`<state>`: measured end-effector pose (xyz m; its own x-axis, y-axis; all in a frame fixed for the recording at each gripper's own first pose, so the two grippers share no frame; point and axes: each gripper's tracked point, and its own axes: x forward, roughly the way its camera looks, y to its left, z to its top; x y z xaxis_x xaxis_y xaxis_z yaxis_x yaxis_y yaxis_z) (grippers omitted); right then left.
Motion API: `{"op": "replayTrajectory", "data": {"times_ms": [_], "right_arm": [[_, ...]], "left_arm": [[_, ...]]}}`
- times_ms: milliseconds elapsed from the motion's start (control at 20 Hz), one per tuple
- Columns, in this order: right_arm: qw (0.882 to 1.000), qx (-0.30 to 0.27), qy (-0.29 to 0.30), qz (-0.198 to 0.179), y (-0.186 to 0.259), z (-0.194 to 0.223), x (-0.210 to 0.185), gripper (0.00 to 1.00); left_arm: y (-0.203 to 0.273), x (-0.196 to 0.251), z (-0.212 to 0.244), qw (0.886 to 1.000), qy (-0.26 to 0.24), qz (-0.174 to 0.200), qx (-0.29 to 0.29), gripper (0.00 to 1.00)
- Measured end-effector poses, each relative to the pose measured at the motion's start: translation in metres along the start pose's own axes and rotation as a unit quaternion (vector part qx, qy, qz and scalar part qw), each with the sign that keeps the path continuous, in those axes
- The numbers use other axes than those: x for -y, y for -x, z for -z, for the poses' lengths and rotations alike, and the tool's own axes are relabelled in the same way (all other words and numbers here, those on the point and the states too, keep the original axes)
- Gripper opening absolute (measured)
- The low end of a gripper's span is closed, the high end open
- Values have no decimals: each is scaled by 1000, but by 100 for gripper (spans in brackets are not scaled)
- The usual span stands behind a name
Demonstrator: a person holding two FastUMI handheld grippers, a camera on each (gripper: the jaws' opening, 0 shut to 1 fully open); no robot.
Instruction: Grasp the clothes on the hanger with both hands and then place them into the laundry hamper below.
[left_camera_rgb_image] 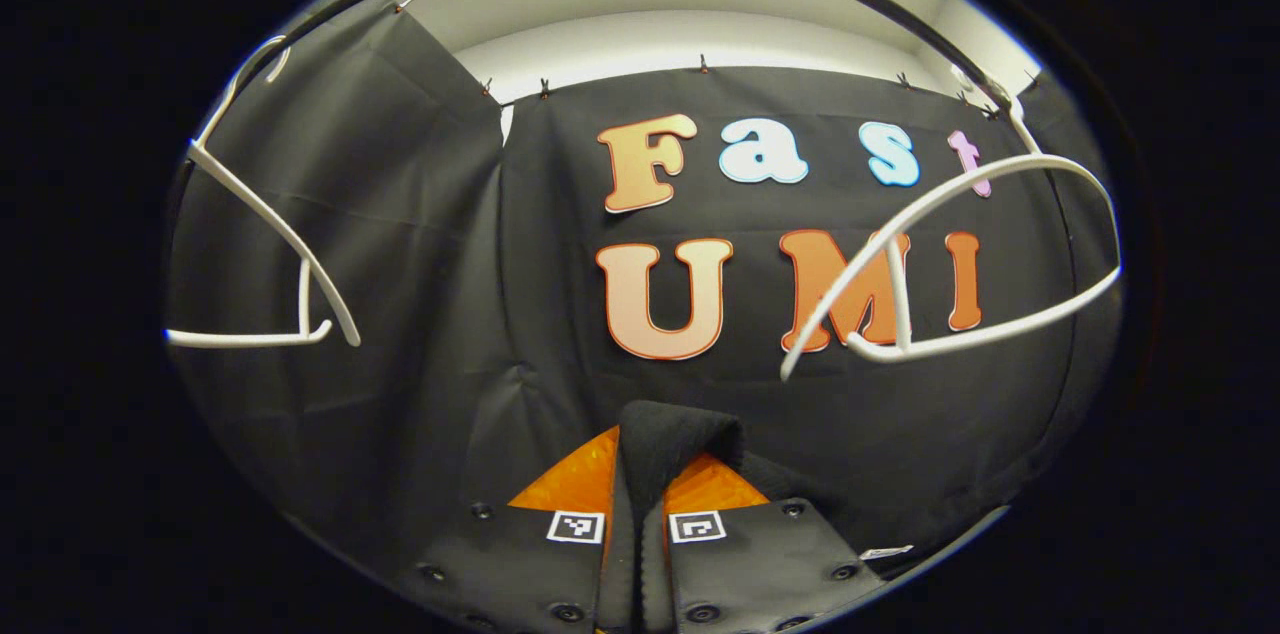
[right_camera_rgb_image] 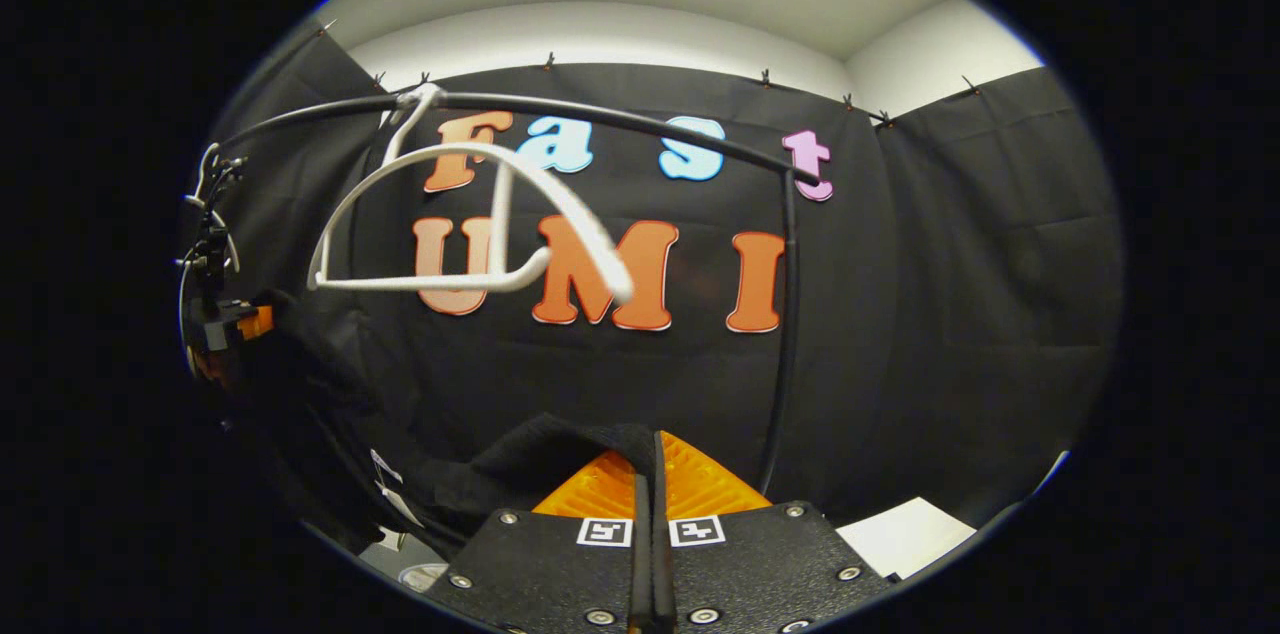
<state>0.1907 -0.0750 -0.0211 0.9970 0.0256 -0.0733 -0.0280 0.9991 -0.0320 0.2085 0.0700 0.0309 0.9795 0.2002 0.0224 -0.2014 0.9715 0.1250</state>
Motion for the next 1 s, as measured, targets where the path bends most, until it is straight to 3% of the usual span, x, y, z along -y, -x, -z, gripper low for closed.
{"op": "replayTrajectory", "data": {"times_ms": [250,500,750,1000], "right_arm": [[998,-33,-21,-53,16,46,-64,0],[988,-109,-37,-103,41,133,-129,0],[971,-198,-43,-128,64,223,-180,1],[952,-268,-42,-142,83,288,-199,2]], "left_arm": [[40,21,49,999,-10,32,-43,10],[85,42,140,989,-21,65,-130,10],[137,52,250,963,-42,93,-248,10],[175,61,317,935,-46,116,-332,10]]}}
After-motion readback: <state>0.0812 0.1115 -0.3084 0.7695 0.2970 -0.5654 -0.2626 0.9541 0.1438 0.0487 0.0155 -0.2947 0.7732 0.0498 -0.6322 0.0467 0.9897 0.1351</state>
